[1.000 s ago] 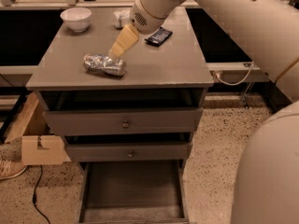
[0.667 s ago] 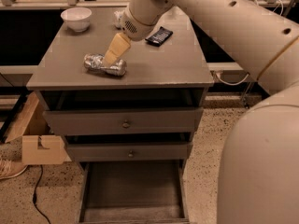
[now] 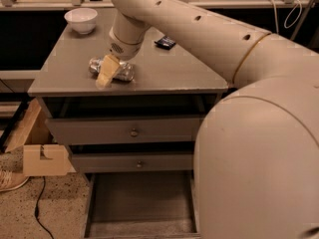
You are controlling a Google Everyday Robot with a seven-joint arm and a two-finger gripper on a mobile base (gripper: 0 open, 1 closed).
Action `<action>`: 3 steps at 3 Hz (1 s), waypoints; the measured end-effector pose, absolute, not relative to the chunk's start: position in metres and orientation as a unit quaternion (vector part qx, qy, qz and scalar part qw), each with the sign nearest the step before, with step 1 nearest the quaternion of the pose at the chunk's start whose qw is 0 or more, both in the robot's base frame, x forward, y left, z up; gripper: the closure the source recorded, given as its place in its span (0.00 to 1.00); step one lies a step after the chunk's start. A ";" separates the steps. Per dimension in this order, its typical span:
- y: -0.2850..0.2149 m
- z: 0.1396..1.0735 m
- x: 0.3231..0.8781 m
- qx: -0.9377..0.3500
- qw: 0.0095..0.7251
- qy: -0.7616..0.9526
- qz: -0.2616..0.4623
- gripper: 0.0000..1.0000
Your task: Place redbull can into bottom drawer
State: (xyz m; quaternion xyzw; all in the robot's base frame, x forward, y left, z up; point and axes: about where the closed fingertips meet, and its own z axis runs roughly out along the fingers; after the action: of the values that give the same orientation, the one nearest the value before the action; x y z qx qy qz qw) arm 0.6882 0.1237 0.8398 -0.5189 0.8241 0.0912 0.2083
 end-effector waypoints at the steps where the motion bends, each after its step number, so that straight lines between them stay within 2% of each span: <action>1: 0.130 0.830 0.695 -0.516 0.204 0.828 0.085 0.19; 3: 0.102 0.830 0.695 -0.490 0.219 0.838 0.104 0.65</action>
Offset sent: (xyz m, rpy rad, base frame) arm 0.0196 -0.0212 -0.0063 0.0077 -0.0070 -0.0942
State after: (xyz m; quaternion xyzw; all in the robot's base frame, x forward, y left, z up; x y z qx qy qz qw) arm 0.6949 0.1021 0.8299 -0.4896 0.8377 0.1042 0.2186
